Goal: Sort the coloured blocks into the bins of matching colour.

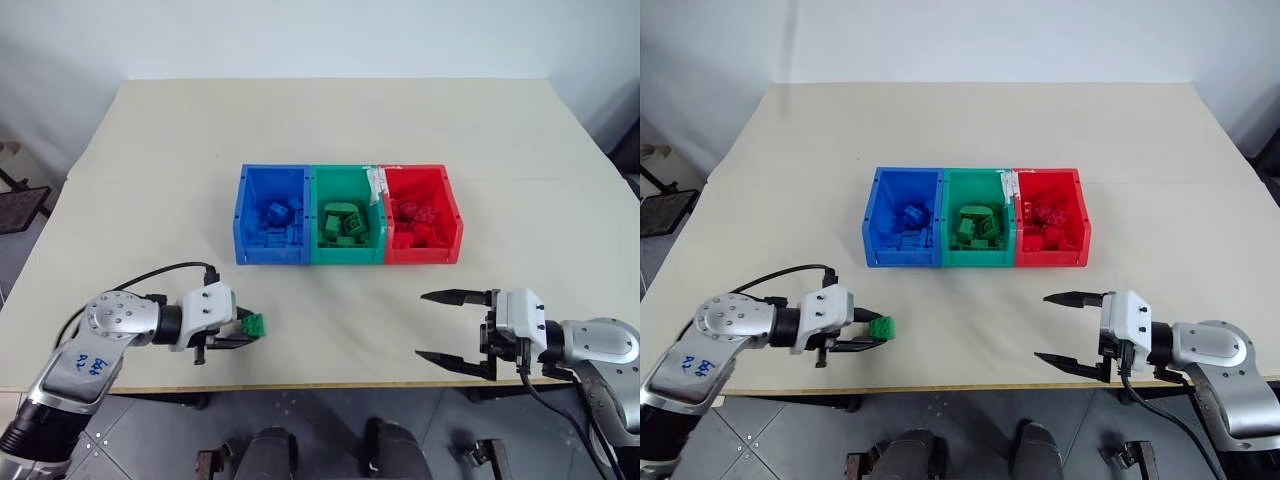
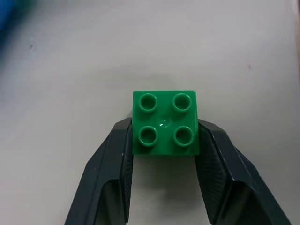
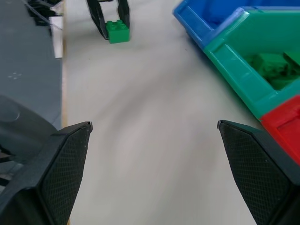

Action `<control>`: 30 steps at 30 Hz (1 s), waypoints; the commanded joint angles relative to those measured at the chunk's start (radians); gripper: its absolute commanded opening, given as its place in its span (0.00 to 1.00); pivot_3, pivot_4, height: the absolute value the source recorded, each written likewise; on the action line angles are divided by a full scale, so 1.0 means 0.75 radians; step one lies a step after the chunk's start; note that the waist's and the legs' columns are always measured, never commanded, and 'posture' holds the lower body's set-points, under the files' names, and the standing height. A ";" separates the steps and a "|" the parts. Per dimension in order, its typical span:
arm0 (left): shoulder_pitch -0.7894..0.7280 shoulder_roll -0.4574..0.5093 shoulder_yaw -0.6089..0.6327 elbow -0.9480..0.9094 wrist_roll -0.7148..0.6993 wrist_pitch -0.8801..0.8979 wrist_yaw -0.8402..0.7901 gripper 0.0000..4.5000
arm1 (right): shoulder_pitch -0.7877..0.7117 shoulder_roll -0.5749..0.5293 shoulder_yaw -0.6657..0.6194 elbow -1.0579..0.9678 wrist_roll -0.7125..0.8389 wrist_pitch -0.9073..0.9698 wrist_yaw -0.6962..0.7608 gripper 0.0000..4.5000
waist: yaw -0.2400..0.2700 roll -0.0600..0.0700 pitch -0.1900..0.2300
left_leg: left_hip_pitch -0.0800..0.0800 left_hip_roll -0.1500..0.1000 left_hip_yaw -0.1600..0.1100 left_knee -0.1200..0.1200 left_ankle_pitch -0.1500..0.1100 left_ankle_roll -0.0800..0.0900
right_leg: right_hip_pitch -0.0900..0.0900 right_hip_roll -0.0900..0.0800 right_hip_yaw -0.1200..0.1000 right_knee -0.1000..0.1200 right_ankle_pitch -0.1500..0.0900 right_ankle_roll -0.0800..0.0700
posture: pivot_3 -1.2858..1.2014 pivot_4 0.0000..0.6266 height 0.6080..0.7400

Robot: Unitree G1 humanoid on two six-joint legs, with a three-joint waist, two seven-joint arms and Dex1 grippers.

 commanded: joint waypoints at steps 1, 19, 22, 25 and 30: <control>-0.106 -0.108 0.096 -0.087 -0.180 0.147 0.096 0.33 | 0.085 0.051 -0.130 -0.130 0.057 0.023 -0.134 1.00 | 0.003 0.000 0.000 | 0.000 0.000 -0.001 0.000 0.000 0.000 | 0.000 0.000 0.000 0.001 0.000 0.000 | 0.52 0.24 1.00; -1.061 -0.714 -0.187 1.005 0.196 -0.329 0.338 0.55 | 0.270 0.321 -0.288 -0.399 0.007 0.073 -0.688 1.00 | 0.009 -0.003 -0.002 | 0.000 -0.001 0.004 -0.002 0.000 0.000 | 0.000 0.003 0.001 -0.005 0.001 0.000 | 0.52 0.24 1.00; -1.036 -0.672 -0.148 0.962 0.188 -0.383 0.321 0.75 | 0.242 0.311 -0.287 -0.366 0.014 0.059 -0.669 1.00 | -0.003 -0.003 -0.002 | -0.001 0.000 0.003 -0.002 0.000 0.000 | 0.000 0.003 0.001 -0.004 0.001 0.000 | 0.52 0.24 1.00; -0.928 -0.587 -0.107 0.829 0.103 -0.427 0.172 0.97 | 0.215 0.286 -0.268 -0.322 0.025 0.052 -0.609 1.00 | -0.013 -0.003 -0.003 | 0.000 0.000 0.003 -0.003 0.000 0.000 | -0.001 0.003 0.001 -0.004 0.001 0.000 | 0.52 0.24 1.00; -0.566 -0.280 0.094 0.519 -0.075 -0.460 -0.057 0.97 | 0.154 0.220 -0.237 -0.191 0.020 0.005 -0.465 1.00 | -0.041 -0.002 -0.003 | 0.002 0.003 0.003 -0.004 0.000 0.000 | -0.001 0.004 0.001 -0.002 0.001 0.000 | 0.52 0.24 1.00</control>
